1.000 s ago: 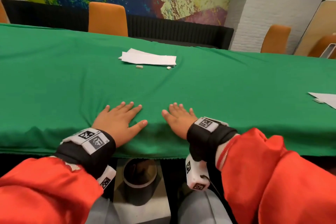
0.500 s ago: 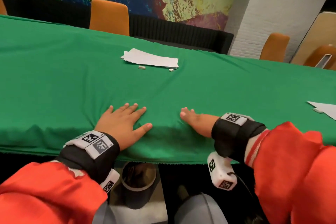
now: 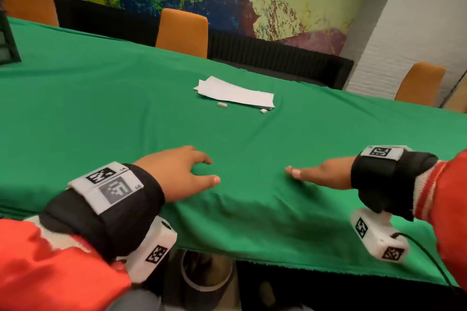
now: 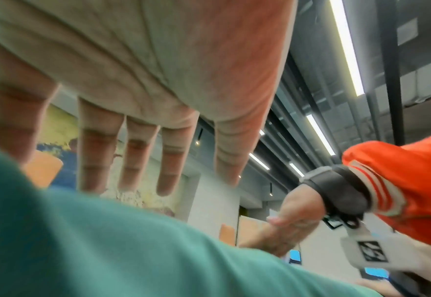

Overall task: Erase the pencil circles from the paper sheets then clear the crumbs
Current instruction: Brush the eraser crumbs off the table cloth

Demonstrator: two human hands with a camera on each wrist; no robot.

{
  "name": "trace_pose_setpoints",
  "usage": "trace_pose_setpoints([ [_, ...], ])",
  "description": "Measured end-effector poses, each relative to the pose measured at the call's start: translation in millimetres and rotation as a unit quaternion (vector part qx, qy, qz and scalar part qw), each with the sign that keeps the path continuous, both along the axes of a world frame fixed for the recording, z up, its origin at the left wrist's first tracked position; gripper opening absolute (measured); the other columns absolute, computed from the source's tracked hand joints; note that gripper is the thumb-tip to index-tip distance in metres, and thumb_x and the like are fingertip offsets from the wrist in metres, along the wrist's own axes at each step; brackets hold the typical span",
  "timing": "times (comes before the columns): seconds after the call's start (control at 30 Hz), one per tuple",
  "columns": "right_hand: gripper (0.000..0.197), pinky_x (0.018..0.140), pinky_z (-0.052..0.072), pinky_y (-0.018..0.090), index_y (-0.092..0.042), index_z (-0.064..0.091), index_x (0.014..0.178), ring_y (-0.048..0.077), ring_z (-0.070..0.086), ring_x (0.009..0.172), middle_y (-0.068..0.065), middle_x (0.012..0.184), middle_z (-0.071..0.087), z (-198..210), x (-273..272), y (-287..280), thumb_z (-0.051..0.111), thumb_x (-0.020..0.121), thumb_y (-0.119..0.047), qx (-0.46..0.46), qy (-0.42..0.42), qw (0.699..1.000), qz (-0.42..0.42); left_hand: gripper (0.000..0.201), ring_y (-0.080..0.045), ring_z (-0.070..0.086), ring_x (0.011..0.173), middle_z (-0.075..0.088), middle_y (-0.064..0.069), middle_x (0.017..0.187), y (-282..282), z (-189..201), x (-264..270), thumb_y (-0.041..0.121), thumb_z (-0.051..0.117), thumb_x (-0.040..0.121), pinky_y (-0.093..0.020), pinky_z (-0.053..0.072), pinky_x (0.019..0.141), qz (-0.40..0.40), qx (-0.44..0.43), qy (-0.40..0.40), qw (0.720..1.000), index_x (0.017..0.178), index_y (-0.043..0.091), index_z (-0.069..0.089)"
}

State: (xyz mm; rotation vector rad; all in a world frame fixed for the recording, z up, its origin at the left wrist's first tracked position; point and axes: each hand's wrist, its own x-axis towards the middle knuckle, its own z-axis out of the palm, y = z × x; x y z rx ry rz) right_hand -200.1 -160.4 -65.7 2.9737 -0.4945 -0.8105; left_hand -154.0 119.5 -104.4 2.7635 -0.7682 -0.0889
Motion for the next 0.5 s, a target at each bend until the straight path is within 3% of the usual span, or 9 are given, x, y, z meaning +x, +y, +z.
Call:
trace_pose_setpoints([
  [0.03, 0.105, 0.116, 0.015, 0.031, -0.024, 0.033, 0.146, 0.019, 0.031, 0.138, 0.002, 0.151, 0.033, 1, 6, -5, 0.017, 0.065, -0.090, 0.027, -0.043, 0.999, -0.017, 0.057, -0.012, 0.040, 0.132, 0.037, 0.010, 0.144, 6, 3, 5, 0.062, 0.045, 0.087, -0.031, 0.033, 0.107, 0.024, 0.002, -0.019, 1.000, 0.137, 0.036, 0.042],
  [0.07, 0.093, 0.116, 0.015, 0.029, -0.023, 0.034, 0.145, 0.020, 0.030, 0.138, 0.004, 0.151, 0.032, 4, 11, -8, 0.022, 0.075, -0.083, 0.028, -0.083, 0.995, -0.036, 0.062, -0.014, 0.035, 0.135, 0.032, 0.007, 0.149, 11, 5, 10, 0.063, 0.042, 0.088, -0.032, 0.031, 0.109, 0.051, 0.017, -0.034, 0.998, 0.142, 0.032, 0.037],
  [0.13, 0.060, 0.110, 0.016, 0.024, -0.016, 0.024, 0.148, 0.021, 0.026, 0.140, 0.008, 0.154, 0.023, 10, 13, -15, 0.023, 0.099, -0.051, -0.005, -0.107, 0.992, -0.070, 0.074, -0.016, 0.021, 0.143, 0.016, 0.001, 0.158, 17, 2, 17, 0.066, 0.033, 0.089, -0.034, 0.023, 0.115, 0.098, 0.087, -0.025, 0.991, 0.150, 0.025, 0.022],
  [0.17, 0.055, 0.108, 0.018, 0.023, -0.013, 0.019, 0.149, 0.022, 0.025, 0.141, 0.010, 0.155, 0.021, 12, 15, -19, 0.019, 0.102, -0.042, -0.034, -0.105, 0.992, -0.069, 0.080, -0.016, 0.013, 0.146, 0.008, -0.001, 0.160, 17, -1, 19, 0.069, 0.028, 0.089, -0.036, 0.018, 0.117, 0.112, 0.124, -0.001, 0.986, 0.152, 0.021, 0.015],
  [0.27, 0.058, 0.111, 0.019, 0.028, -0.006, 0.019, 0.148, 0.025, 0.024, 0.141, 0.014, 0.155, 0.020, -3, 12, -20, 0.014, 0.102, -0.042, -0.054, -0.070, 0.992, -0.089, 0.092, -0.016, 0.000, 0.147, -0.004, -0.005, 0.160, 11, -13, 15, 0.074, 0.016, 0.086, -0.042, 0.009, 0.118, 0.123, 0.194, 0.068, 0.971, 0.152, 0.013, 0.002],
  [0.33, 0.055, 0.113, 0.017, 0.031, -0.007, 0.014, 0.149, 0.025, 0.022, 0.141, 0.013, 0.155, 0.017, -9, 11, -11, 0.015, 0.104, -0.037, -0.005, -0.074, 0.994, -0.085, 0.097, -0.017, -0.005, 0.147, -0.010, -0.006, 0.159, 2, -18, 8, 0.078, 0.014, 0.083, -0.044, 0.005, 0.118, 0.107, 0.217, 0.077, 0.967, 0.152, 0.013, -0.006],
  [0.43, 0.070, 0.111, 0.019, 0.027, -0.015, 0.033, 0.145, 0.021, 0.030, 0.138, 0.009, 0.150, 0.032, 0, 4, 0, 0.019, 0.093, -0.061, 0.041, -0.063, 0.997, -0.024, 0.094, -0.017, -0.010, 0.146, -0.015, -0.005, 0.158, -17, -18, -11, 0.078, 0.014, 0.082, -0.044, -0.001, 0.118, 0.038, 0.211, 0.077, 0.974, 0.151, 0.019, -0.011],
  [0.5, 0.072, 0.110, 0.019, 0.025, -0.017, 0.038, 0.142, 0.019, 0.032, 0.137, 0.007, 0.150, 0.034, 8, 2, -6, 0.023, 0.090, -0.065, 0.052, -0.094, 0.994, -0.032, 0.090, -0.013, -0.011, 0.146, -0.016, -0.001, 0.158, -31, -16, -24, 0.075, 0.016, 0.084, -0.043, -0.003, 0.119, -0.010, 0.176, 0.088, 0.980, 0.151, 0.023, -0.012],
])
